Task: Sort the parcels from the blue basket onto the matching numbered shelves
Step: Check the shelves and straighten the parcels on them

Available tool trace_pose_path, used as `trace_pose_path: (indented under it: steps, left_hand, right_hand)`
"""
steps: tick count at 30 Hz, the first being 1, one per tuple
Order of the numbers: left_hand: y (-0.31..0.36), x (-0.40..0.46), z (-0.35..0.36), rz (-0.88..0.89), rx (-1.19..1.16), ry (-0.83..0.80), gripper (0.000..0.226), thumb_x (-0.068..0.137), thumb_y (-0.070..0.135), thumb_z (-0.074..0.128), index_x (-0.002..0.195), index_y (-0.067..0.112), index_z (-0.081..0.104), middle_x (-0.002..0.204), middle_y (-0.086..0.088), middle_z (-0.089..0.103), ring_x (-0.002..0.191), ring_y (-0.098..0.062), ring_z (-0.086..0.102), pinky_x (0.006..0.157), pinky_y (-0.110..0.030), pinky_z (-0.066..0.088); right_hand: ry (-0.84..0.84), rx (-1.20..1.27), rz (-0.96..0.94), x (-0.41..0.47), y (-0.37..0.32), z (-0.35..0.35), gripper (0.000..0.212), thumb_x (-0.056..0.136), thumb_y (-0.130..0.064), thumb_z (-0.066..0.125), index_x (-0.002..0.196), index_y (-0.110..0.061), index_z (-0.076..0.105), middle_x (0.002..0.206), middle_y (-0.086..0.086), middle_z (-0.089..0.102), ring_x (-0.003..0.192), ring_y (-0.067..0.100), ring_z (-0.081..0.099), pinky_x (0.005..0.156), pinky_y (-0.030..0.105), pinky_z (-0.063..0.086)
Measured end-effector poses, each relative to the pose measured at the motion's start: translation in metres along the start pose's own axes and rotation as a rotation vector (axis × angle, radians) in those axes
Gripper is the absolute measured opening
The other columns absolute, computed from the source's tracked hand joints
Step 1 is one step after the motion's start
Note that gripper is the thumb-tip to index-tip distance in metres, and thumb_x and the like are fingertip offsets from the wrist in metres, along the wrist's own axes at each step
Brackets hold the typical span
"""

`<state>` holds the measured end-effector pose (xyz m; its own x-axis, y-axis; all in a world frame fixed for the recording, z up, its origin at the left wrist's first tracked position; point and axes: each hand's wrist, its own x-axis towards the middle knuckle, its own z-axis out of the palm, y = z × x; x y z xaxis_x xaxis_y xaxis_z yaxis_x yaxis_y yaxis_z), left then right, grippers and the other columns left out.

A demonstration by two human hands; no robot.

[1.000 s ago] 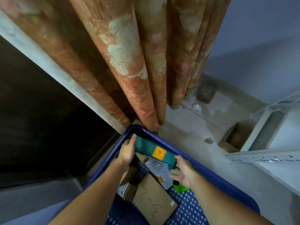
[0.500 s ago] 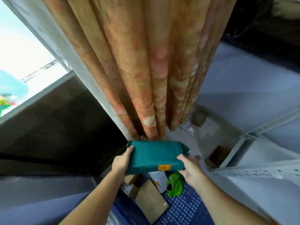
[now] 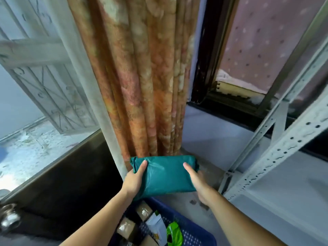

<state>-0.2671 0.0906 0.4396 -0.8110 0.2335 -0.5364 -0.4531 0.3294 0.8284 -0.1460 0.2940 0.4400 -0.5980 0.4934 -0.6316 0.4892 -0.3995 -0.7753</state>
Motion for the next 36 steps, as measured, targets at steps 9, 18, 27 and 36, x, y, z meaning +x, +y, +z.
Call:
trace_pose_path:
  steps: [9,18,27,36]
  left_hand:
    - [0.158,-0.134,0.041,0.411,0.132,-0.063,0.038,0.096,0.052,0.06,0.092,0.016,0.072,0.086,0.006,0.071,0.089,-0.018,0.068,0.078,-0.026,0.046]
    - [0.242,-0.284,0.106,0.734,0.012,-0.143,0.042,0.096,0.056,0.058,0.096,0.017,0.073,0.091,0.003,0.073,0.079,-0.009,0.068,0.063,-0.021,0.048]
    - [0.251,-0.4,0.208,0.846,-0.078,-0.362,0.041,0.095,0.057,0.058,0.097,0.017,0.07,0.093,-0.001,0.075,0.081,-0.016,0.071,0.06,-0.023,0.05]
    - [0.246,-0.466,0.289,0.872,-0.09,-0.549,0.041,0.095,0.057,0.058,0.095,0.018,0.067,0.093,-0.004,0.075,0.082,-0.019,0.072,0.063,-0.025,0.053]
  right_hand:
    - [0.349,-0.309,-0.463,-0.15,-0.12,-0.075,0.06,0.095,-0.063,0.049,0.125,-0.013,0.059,0.106,0.008,0.065,0.072,0.017,0.064,0.038,0.02,0.047]
    - [0.546,-0.349,-0.837,-0.294,-0.184,-0.188,0.058,0.097,-0.063,0.043,0.121,-0.014,0.063,0.104,0.003,0.066,0.092,0.02,0.063,0.071,0.026,0.047]
    - [0.723,-0.299,-0.913,-0.398,-0.169,-0.317,0.054,0.089,-0.076,0.04,0.111,-0.03,0.056,0.103,0.0,0.066,0.088,0.025,0.069,0.073,0.048,0.061]
    - [0.922,-0.329,-0.893,-0.46,-0.139,-0.402,0.052,0.098,-0.064,0.038,0.124,-0.022,0.056,0.113,0.003,0.063,0.1,0.02,0.06,0.088,0.037,0.051]
